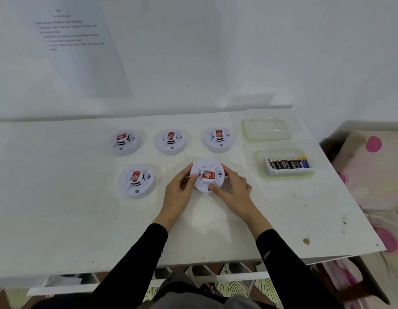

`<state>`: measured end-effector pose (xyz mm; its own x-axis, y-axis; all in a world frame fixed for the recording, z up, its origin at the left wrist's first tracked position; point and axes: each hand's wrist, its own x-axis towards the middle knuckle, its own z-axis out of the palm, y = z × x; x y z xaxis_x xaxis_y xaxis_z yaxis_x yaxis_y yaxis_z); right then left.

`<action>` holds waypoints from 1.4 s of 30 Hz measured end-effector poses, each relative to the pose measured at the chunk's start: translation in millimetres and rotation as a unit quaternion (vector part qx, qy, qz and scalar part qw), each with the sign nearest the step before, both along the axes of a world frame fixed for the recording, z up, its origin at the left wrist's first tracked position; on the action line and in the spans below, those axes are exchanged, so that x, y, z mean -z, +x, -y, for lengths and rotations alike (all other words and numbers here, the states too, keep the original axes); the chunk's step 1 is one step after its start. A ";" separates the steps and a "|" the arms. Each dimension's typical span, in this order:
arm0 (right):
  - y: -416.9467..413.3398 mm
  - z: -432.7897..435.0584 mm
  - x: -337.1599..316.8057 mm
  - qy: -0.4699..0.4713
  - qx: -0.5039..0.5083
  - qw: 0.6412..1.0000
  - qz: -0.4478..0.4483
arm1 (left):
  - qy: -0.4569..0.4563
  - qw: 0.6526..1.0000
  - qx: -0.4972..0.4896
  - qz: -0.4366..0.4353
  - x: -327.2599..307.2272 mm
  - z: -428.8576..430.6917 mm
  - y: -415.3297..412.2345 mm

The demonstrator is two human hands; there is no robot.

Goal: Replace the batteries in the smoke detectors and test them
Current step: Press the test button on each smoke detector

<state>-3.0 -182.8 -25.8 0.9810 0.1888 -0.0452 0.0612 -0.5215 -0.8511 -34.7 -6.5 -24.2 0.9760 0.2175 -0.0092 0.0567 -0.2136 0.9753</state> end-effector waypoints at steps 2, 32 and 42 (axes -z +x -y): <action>0.3 0.2 0.4 0.002 0.000 1.000 -0.003 | 0.005 1.000 -0.001 -0.001 0.5 0.1 0.9; -1.6 1.1 -2.9 0.014 -0.003 1.000 -0.011 | 0.014 1.000 -0.005 0.007 1.7 1.5 0.7; -1.4 -0.1 -1.9 0.015 0.000 1.000 -0.010 | 0.013 1.000 -0.005 0.006 5.5 0.1 1.0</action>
<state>-4.4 -182.7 -24.0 0.9799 0.1907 -0.0586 0.0447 -0.4962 -0.8671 -33.7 -6.6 -29.7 0.9737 0.2278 0.0089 0.0467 -0.2374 0.9703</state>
